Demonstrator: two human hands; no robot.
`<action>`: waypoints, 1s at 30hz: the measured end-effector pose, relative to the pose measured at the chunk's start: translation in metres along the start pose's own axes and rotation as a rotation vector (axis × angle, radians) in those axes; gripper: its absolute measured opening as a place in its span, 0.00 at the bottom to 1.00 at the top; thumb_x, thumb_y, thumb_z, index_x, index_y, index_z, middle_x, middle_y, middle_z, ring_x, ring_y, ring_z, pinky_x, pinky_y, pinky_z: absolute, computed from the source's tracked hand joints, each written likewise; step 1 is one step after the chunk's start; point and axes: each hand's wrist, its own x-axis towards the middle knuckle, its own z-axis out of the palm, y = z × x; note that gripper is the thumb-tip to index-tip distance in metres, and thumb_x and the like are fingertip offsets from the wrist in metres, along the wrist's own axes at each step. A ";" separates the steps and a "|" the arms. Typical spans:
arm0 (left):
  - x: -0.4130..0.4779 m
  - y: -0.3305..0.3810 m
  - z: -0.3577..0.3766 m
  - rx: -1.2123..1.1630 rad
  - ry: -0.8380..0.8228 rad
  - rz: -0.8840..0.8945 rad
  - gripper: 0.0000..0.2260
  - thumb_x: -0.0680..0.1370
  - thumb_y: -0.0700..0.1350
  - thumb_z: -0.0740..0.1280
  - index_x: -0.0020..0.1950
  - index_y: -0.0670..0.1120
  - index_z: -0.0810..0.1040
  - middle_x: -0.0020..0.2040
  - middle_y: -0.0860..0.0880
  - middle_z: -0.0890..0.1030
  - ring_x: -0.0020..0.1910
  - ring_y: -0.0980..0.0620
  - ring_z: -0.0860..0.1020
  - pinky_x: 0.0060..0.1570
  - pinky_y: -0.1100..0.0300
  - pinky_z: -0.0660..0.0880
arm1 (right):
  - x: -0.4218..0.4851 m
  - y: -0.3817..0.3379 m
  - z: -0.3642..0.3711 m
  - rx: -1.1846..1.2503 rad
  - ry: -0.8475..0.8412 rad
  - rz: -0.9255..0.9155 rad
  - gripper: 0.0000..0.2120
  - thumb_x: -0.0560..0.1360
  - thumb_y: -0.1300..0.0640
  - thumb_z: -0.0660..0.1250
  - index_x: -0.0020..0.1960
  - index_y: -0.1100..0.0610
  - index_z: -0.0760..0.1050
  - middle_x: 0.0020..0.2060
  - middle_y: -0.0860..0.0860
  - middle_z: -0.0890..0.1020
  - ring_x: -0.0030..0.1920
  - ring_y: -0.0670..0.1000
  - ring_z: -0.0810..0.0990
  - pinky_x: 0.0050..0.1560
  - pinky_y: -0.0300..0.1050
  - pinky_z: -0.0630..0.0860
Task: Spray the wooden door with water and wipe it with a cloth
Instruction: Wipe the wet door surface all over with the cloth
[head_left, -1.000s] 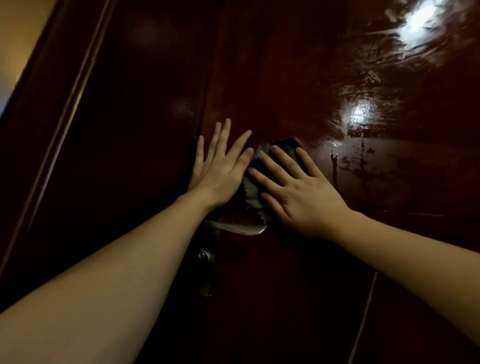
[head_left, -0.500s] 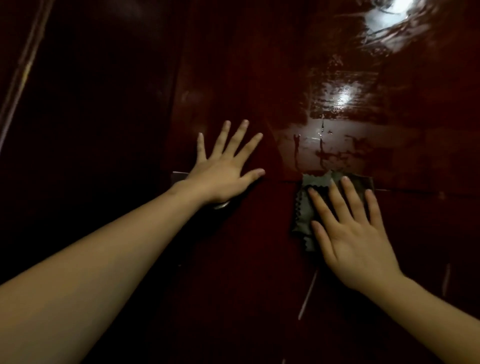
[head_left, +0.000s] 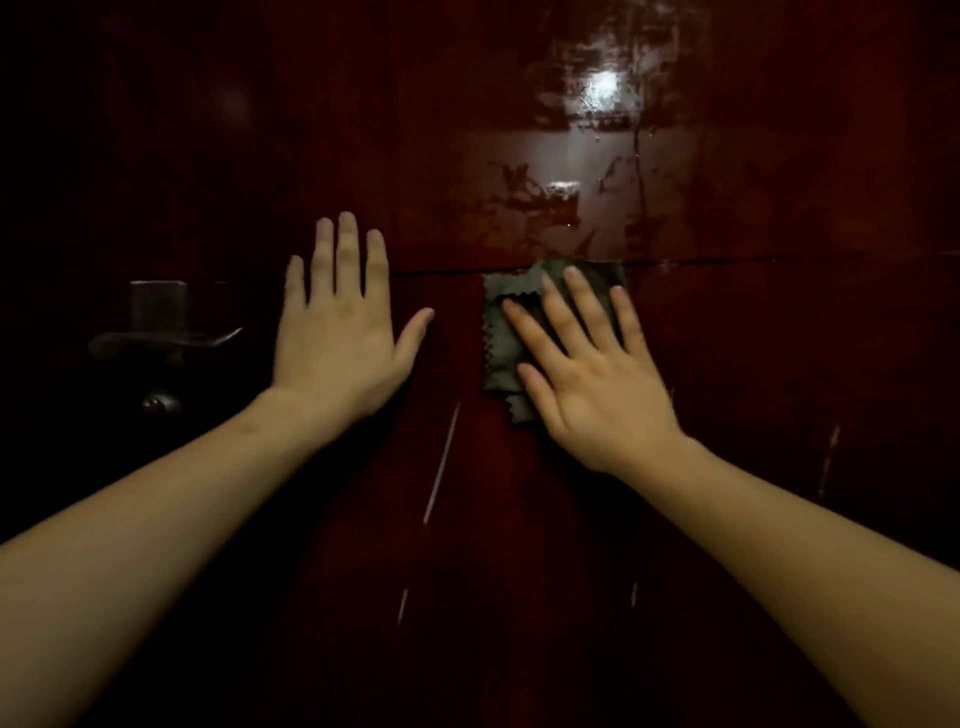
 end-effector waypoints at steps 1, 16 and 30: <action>-0.001 0.007 0.008 -0.029 0.007 -0.018 0.39 0.83 0.66 0.46 0.85 0.40 0.47 0.86 0.37 0.46 0.85 0.39 0.44 0.82 0.35 0.49 | -0.008 0.013 0.001 0.006 0.003 0.041 0.29 0.85 0.41 0.47 0.84 0.47 0.51 0.83 0.55 0.56 0.84 0.58 0.46 0.81 0.65 0.47; -0.022 0.000 0.038 -0.175 0.169 0.049 0.32 0.85 0.60 0.48 0.86 0.47 0.50 0.87 0.42 0.46 0.86 0.45 0.43 0.83 0.40 0.42 | -0.045 0.003 0.007 0.111 -0.030 0.329 0.30 0.84 0.42 0.48 0.84 0.49 0.48 0.83 0.59 0.56 0.83 0.62 0.44 0.79 0.70 0.44; -0.074 -0.010 0.063 -0.198 0.178 0.026 0.29 0.86 0.57 0.48 0.86 0.48 0.52 0.87 0.42 0.47 0.86 0.44 0.45 0.83 0.40 0.43 | -0.071 -0.056 0.021 0.074 -0.057 -0.177 0.29 0.85 0.43 0.52 0.84 0.47 0.54 0.84 0.54 0.53 0.84 0.57 0.46 0.80 0.65 0.49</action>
